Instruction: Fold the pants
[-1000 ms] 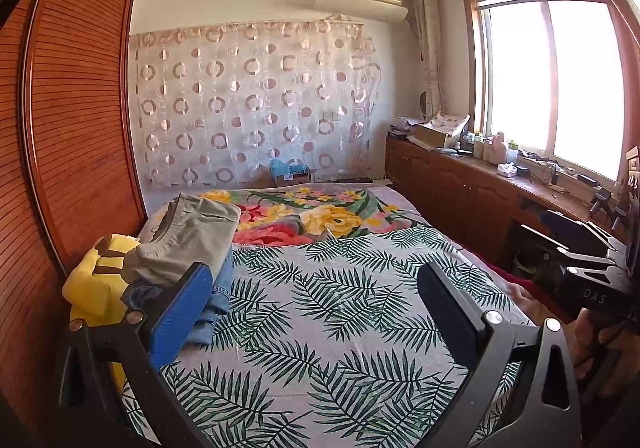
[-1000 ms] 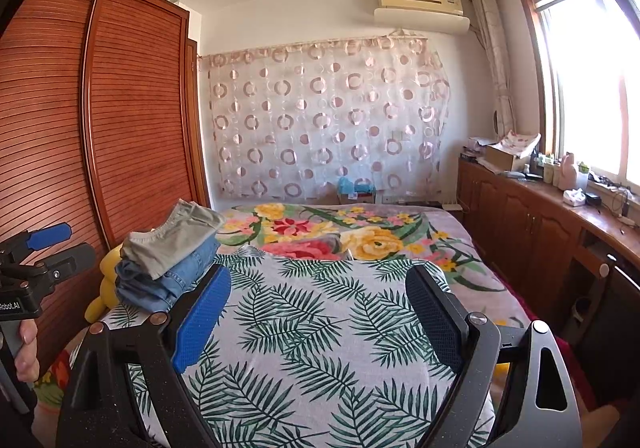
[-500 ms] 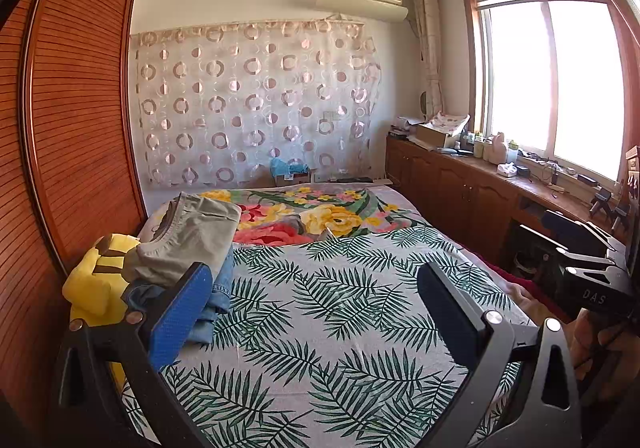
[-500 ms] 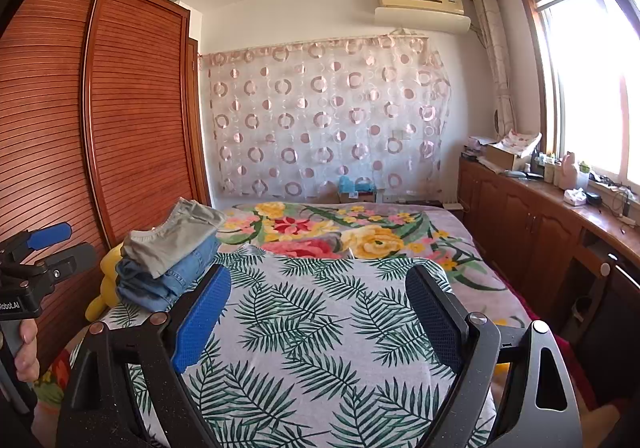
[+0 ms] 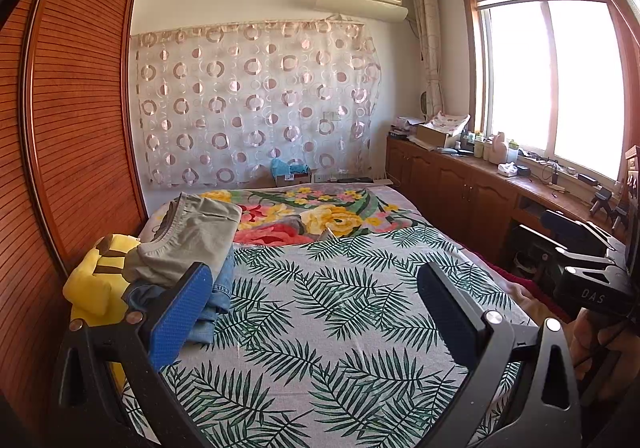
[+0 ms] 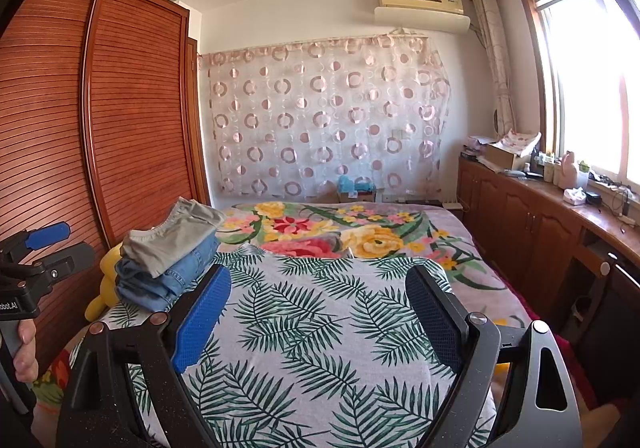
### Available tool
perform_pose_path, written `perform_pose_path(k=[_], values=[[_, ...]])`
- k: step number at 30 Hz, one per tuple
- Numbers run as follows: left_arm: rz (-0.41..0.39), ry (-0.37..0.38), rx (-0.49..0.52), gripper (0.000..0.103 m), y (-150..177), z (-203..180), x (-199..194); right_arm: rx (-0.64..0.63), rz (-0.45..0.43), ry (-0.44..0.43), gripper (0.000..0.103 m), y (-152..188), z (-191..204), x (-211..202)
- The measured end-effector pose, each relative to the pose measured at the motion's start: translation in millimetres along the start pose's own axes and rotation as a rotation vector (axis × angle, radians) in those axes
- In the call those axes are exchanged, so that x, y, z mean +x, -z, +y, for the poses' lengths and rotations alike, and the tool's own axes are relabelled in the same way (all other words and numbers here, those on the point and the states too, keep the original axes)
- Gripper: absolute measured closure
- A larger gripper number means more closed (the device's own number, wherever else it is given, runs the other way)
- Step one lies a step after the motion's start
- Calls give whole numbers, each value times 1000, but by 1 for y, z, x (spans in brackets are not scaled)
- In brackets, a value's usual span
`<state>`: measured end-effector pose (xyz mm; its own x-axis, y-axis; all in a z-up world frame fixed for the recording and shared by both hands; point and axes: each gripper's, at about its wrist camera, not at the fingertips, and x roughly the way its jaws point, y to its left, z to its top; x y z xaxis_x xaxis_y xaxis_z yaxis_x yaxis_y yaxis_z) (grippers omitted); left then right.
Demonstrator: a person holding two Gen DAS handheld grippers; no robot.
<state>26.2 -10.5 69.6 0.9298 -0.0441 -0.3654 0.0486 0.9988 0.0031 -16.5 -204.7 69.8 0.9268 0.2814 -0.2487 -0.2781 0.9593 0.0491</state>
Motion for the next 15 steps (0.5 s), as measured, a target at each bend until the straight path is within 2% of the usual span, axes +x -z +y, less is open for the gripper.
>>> perform_pose_path(k=[15], values=[[-1,0,0,1,1,1,-1,0,1,-1,13,0,1,0]])
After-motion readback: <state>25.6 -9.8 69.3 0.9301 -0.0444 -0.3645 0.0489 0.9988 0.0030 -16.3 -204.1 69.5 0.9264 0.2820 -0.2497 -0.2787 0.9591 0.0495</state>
